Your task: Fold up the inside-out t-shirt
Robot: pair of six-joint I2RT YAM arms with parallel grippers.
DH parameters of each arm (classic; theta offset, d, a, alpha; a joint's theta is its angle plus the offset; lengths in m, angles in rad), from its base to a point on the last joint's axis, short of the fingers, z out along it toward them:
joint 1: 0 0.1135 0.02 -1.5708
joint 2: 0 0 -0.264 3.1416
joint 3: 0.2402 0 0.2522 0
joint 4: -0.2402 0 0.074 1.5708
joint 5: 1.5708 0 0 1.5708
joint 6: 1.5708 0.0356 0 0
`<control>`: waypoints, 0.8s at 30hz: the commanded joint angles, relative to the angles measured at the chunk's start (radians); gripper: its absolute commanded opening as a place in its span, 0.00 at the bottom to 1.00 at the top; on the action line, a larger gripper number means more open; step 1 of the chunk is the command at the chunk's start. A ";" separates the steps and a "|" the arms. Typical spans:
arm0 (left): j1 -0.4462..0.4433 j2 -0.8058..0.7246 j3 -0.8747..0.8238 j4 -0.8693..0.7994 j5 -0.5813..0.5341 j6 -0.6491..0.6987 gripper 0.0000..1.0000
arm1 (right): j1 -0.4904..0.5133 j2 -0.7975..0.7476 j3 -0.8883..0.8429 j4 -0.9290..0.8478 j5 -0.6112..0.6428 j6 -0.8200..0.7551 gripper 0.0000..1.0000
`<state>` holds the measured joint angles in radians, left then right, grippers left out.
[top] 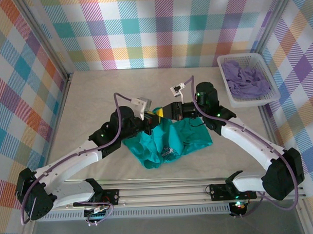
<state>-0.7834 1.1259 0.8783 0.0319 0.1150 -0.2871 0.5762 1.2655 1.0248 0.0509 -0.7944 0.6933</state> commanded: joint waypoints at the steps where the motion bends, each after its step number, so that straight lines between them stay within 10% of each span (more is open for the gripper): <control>1: 0.032 -0.050 -0.024 0.055 0.029 -0.062 0.00 | -0.001 -0.086 0.015 -0.185 0.158 -0.157 0.25; 10: 0.058 -0.122 -0.079 0.076 0.087 -0.152 0.00 | 0.098 -0.184 -0.150 -0.217 0.396 -0.237 0.39; 24: 0.057 -0.123 -0.095 0.089 0.115 -0.156 0.00 | 0.124 -0.050 -0.208 0.056 0.393 -0.025 0.51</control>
<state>-0.7341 1.0195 0.7963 0.0647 0.2092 -0.4347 0.6914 1.1950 0.8284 0.0021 -0.4145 0.6083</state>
